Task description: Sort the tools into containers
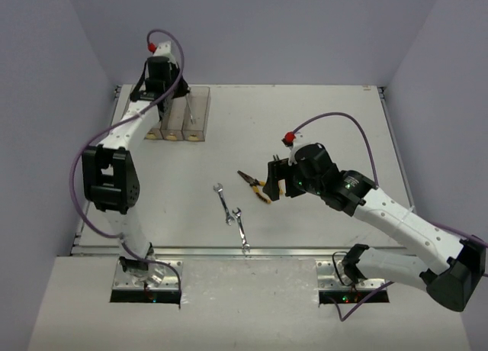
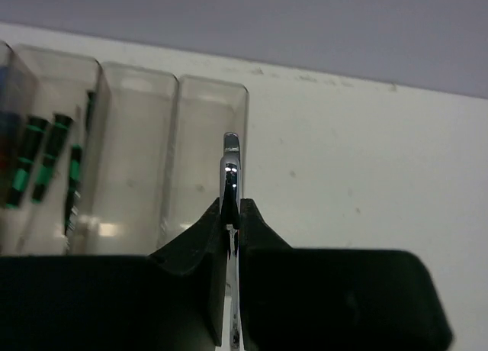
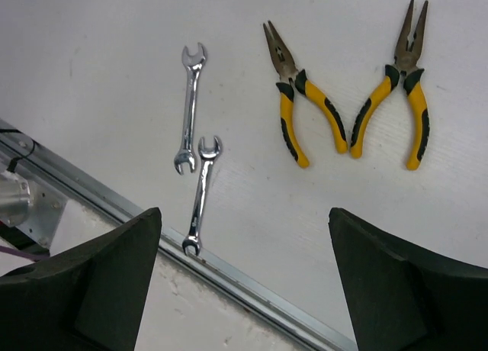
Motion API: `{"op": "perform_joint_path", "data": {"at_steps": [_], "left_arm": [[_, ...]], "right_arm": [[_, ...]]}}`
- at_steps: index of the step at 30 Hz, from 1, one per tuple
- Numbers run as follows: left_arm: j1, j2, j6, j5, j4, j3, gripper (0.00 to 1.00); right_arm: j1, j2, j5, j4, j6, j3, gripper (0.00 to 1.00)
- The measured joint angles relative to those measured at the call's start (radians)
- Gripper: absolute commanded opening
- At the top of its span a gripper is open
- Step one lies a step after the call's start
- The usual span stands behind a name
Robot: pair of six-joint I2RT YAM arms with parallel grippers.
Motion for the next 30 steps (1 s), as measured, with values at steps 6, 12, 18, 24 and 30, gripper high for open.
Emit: {"op": "perform_joint_path", "data": {"at_steps": [6,12,18,24,30], "left_arm": [[0.084,0.314,0.221,-0.106,-0.151,0.484,0.0],[0.086,0.48,0.395,-0.168,-0.197,0.669,0.0],[0.086,0.58,0.461,-0.189,-0.239,0.671,0.09],[0.086,0.598,0.457,-0.202,-0.285,0.661,0.75],[0.081,0.553,0.397,-0.226,-0.33,0.636,1.0]], "right_arm": [[-0.002,-0.019,0.005,-0.038,-0.024,-0.094,0.9],[-0.005,-0.019,0.0,-0.055,-0.048,-0.121,0.9],[-0.005,-0.018,-0.018,-0.055,-0.058,-0.121,0.9],[-0.005,0.025,-0.063,-0.039,-0.052,-0.12,0.98],[0.025,0.153,-0.092,-0.026,-0.029,-0.085,0.99]]}}
